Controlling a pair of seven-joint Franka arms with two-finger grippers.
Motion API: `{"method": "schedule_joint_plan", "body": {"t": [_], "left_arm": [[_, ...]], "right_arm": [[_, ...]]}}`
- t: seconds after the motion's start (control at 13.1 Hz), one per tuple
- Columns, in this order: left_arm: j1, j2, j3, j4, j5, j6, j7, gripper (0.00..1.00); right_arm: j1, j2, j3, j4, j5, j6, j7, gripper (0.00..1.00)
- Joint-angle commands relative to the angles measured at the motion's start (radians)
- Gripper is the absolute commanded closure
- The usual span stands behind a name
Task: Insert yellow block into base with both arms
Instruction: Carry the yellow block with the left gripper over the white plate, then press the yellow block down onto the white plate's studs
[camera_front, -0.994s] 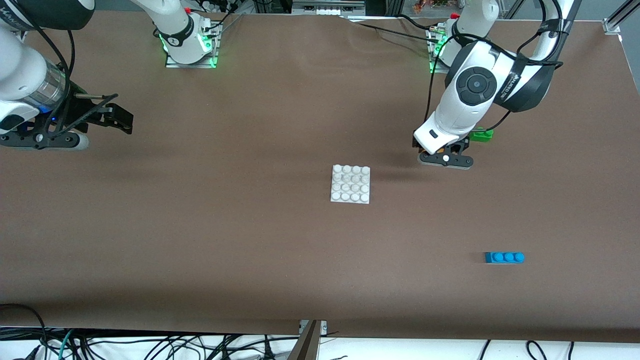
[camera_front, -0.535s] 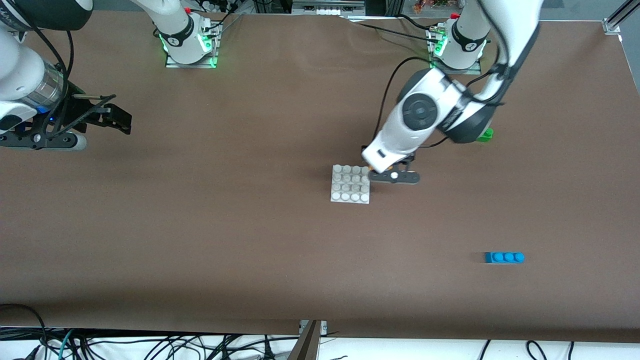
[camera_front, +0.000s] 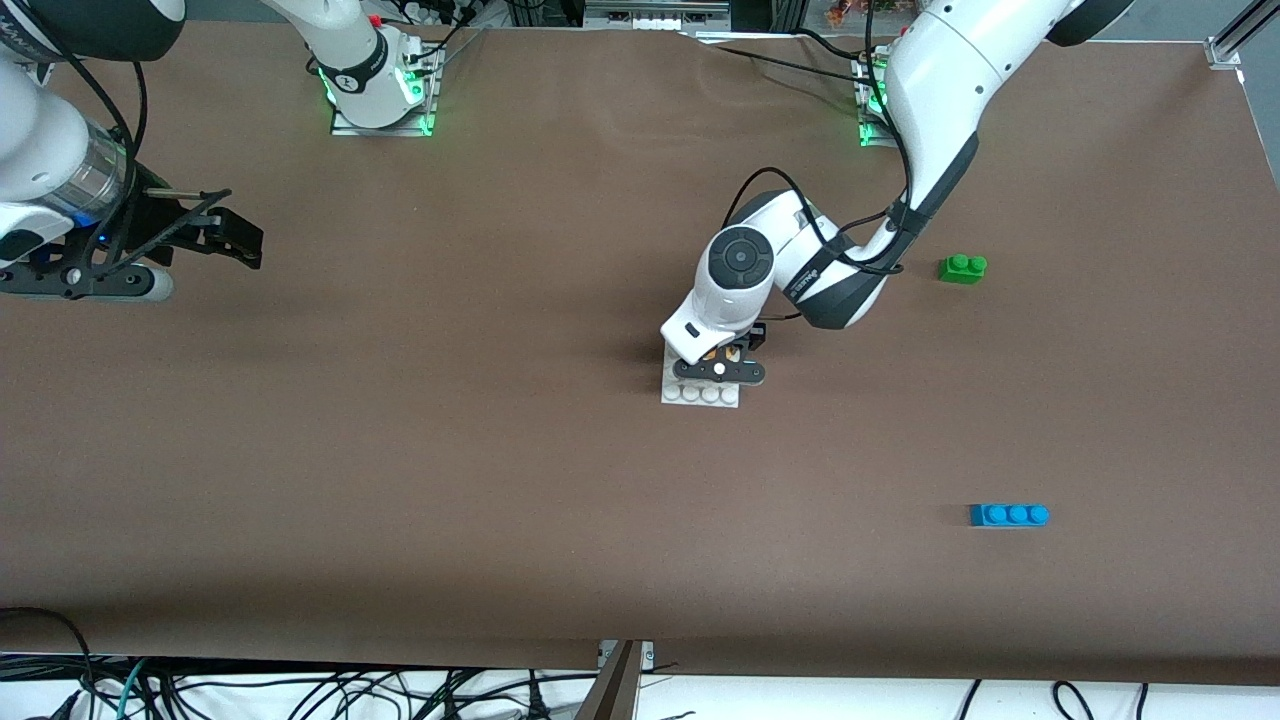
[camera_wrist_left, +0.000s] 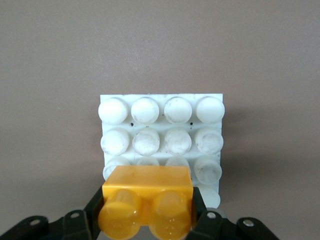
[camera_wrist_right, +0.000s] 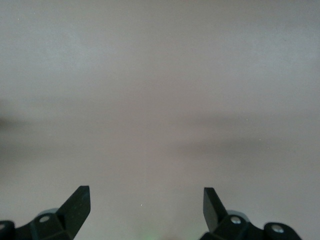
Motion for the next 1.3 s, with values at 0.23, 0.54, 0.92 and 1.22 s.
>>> {"method": "schedule_joint_plan", "body": {"t": [0.23,0.54,0.92,1.22], "left_arm": [[-0.041,0.043,0.026,0.032,0.046,0.028,-0.018,0.83],[-0.046,0.047,0.031,0.034,0.068,0.029,-0.016,0.83],[-0.054,0.066,0.034,0.034,0.094,0.029,-0.018,0.83],[-0.055,0.072,0.036,0.034,0.103,0.031,-0.018,0.83]], "right_arm": [[-0.006,-0.001,0.002,0.012,-0.003,-0.014,-0.013,0.00],[-0.006,-0.001,0.002,0.012,-0.003,-0.014,-0.013,0.00],[-0.006,-0.001,0.002,0.012,-0.003,-0.013,-0.013,0.00],[-0.006,-0.001,0.002,0.012,-0.003,-0.013,-0.013,0.00]]}}
